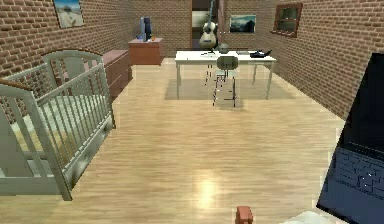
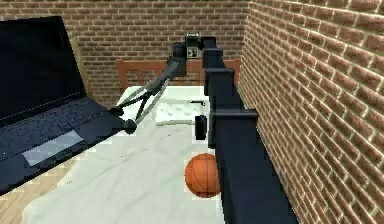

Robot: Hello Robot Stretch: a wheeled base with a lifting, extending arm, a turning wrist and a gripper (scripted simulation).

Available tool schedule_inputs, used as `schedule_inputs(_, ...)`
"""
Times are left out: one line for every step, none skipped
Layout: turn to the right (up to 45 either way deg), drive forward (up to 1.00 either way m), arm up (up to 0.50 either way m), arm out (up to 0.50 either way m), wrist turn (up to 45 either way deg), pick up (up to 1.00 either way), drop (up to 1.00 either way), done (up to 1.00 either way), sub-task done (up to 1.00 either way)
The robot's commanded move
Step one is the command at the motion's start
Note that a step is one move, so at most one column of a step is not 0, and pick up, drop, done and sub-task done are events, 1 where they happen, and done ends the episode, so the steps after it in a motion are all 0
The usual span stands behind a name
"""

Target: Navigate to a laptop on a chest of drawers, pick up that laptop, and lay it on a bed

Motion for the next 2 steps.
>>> schedule_inputs(0.0,0.0,0.0,0.0,45.0,0.0,0.0,0.0,0.0)
schedule_inputs(0.0,0.0,0.0,0.0,45.0,0.0,0.0,0.0,0.0)
